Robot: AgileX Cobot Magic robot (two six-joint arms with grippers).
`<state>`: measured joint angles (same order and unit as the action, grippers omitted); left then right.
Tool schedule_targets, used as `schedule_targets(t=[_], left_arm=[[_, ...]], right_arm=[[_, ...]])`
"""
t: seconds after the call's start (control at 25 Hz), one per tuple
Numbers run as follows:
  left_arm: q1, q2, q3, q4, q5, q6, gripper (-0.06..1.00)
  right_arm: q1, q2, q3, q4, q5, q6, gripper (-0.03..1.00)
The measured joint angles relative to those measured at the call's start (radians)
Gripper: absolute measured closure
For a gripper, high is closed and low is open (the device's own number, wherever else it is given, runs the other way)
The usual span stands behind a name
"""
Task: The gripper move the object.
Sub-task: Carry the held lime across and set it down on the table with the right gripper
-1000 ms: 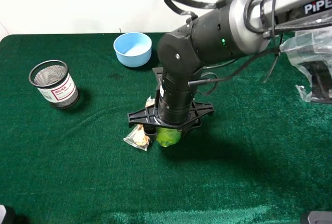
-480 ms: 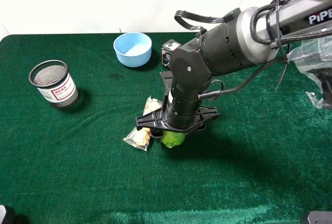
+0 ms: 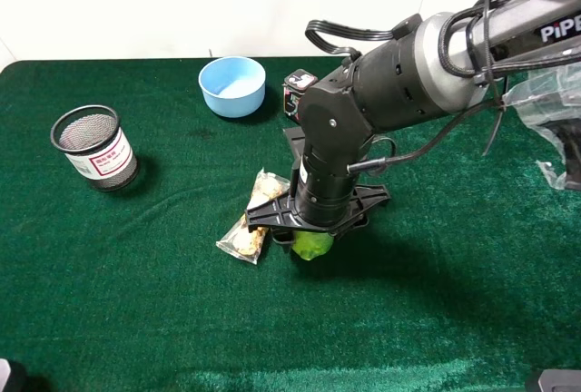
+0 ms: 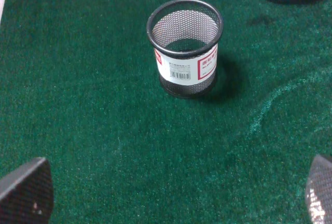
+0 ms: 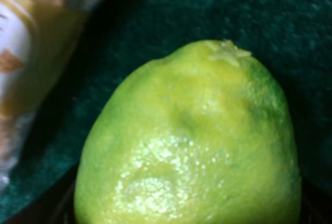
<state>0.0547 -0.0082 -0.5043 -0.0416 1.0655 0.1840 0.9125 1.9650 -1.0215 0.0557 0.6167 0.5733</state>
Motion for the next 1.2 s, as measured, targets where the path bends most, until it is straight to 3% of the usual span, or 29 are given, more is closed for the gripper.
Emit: schedule_targets(t=[0.36,0.64,1.2], left_arm=[[0.0,0.0,0.0,0.0,0.0,0.0,-0.04],[0.0,0.0,0.0,0.0,0.0,0.0,-0.04],[0.0,0.0,0.0,0.0,0.0,0.0,-0.04]], right_arm=[[0.0,0.0,0.001,-0.016,0.011,0.018,0.5],[0.0,-0.003,0.001,-0.02,0.011,0.018,0.29],[0.0,-0.104,-0.012,-0.02,0.061,0.015,0.28]])
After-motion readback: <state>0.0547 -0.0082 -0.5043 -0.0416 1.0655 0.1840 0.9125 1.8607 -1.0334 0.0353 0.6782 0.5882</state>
